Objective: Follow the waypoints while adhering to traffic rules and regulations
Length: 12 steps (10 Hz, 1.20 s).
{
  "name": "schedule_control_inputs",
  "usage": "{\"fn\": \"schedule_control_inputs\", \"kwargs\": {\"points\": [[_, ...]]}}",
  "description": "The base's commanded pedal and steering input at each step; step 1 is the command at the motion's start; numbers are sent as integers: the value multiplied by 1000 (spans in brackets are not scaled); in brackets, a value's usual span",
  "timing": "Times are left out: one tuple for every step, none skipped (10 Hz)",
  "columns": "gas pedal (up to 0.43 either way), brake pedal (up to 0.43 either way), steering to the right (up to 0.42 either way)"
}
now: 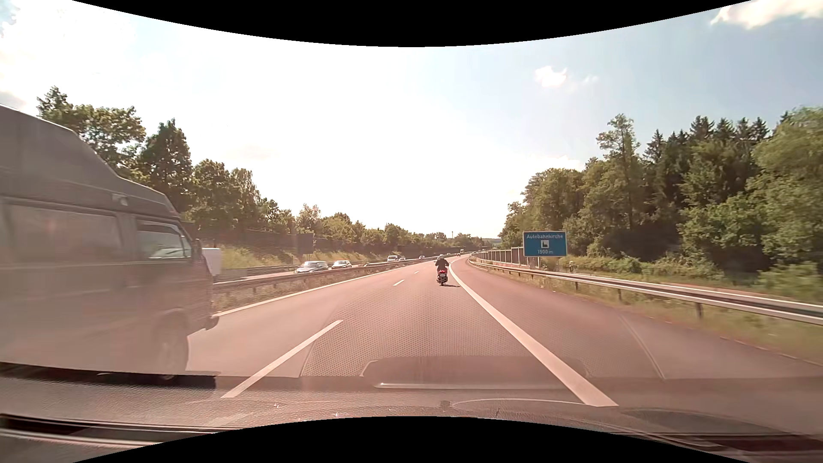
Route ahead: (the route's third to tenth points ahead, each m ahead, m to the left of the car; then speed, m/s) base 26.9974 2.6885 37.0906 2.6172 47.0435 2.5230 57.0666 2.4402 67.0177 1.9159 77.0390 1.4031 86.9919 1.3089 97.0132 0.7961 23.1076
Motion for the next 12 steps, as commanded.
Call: {"fn": "schedule_control_inputs", "kwargs": {"points": [[240, 12, 3], [240, 12, 3], [240, 12, 3], [240, 12, 2], [240, 12, 3], [240, 12, 3], [240, 12, 3], [240, 12, 3], [240, 12, 3], [240, 12, 3], [240, 12, 3], [240, 12, 3]]}}
